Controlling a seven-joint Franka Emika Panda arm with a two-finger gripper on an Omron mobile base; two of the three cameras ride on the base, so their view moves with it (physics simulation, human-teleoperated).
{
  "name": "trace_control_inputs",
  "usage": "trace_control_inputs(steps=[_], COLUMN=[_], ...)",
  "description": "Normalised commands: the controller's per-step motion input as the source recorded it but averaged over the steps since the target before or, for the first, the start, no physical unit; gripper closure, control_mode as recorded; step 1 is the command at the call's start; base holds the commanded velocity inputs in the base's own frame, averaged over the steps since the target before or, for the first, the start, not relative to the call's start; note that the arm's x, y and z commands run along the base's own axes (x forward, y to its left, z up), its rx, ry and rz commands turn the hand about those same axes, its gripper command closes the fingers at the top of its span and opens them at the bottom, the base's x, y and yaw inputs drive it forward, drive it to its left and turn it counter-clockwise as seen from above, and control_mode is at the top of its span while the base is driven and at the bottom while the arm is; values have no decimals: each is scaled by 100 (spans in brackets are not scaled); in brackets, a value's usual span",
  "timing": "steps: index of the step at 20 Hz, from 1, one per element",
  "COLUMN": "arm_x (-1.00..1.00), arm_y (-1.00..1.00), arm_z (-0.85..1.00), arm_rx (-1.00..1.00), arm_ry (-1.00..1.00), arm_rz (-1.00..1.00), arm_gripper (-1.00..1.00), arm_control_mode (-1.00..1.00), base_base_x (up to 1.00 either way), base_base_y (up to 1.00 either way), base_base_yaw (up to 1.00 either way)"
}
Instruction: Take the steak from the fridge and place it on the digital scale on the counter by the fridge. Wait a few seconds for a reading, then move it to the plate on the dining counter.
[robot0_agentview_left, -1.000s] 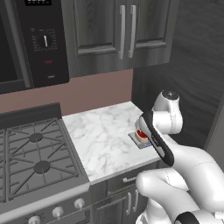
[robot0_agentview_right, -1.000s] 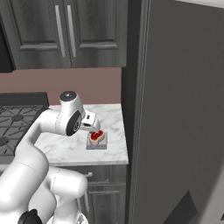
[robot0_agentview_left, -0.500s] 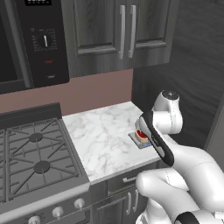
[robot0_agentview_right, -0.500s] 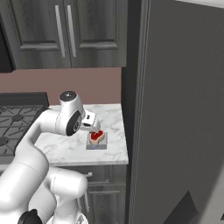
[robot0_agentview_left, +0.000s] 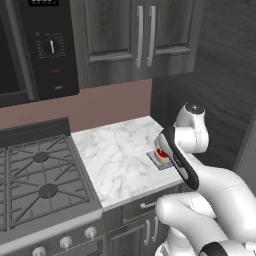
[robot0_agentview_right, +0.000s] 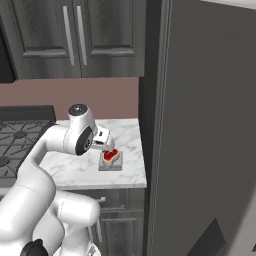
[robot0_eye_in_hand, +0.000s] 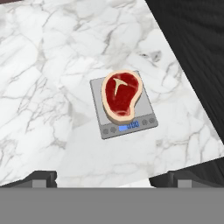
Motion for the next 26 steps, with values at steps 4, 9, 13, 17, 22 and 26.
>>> trace_control_inputs(steps=[4,9,13,17,22,26], arm_x=[0,0,0,0,0,0], arm_y=[0,0,0,0,0,0], arm_z=[0,0,0,0,0,0], arm_rx=[0,0,0,0,0,0], arm_ry=[0,0,0,0,0,0], arm_rz=[0,0,0,0,0,0], arm_gripper=[-100,-100,-100,-100,-100,-100], arm_control_mode=[-100,-100,-100,-100,-100,-100], base_base_x=[0,0,0,0,0,0], base_base_y=[0,0,0,0,0,0], base_base_yaw=[0,0,0,0,0,0])
